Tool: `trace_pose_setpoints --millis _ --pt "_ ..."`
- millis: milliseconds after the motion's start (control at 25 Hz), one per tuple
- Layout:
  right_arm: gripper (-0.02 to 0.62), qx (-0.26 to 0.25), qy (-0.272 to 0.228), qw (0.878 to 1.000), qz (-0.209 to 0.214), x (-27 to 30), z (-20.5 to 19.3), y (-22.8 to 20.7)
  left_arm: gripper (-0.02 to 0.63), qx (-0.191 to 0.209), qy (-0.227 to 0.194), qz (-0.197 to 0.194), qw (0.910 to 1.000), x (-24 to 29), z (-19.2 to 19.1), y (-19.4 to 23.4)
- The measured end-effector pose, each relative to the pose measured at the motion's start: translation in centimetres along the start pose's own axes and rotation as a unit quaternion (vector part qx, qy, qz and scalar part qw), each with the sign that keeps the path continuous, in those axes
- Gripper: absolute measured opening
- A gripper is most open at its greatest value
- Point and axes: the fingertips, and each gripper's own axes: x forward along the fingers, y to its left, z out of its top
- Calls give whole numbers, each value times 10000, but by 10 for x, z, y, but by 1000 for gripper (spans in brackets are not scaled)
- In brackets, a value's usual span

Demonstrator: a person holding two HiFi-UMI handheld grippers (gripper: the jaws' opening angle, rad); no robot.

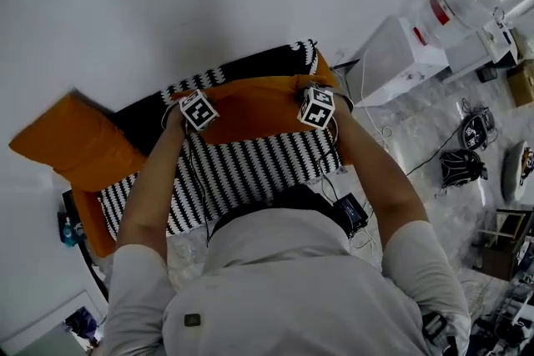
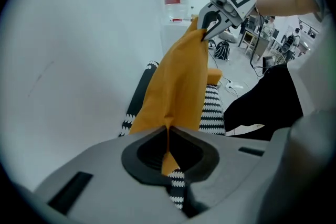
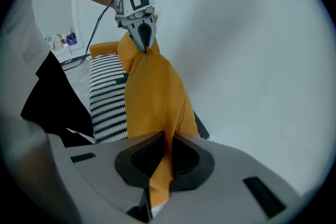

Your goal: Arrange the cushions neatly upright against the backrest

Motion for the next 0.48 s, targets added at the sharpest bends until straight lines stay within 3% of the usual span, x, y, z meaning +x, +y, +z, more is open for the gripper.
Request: trace_pose_setpoints --millis 240,480 --pt "41 169 118 9998 5 9 -30 -18 16 84 74 -179 9998 23 27 4" --pt "41 233 173 9992 286 34 -67 -27 16 39 191 -287 9994 54 51 3"
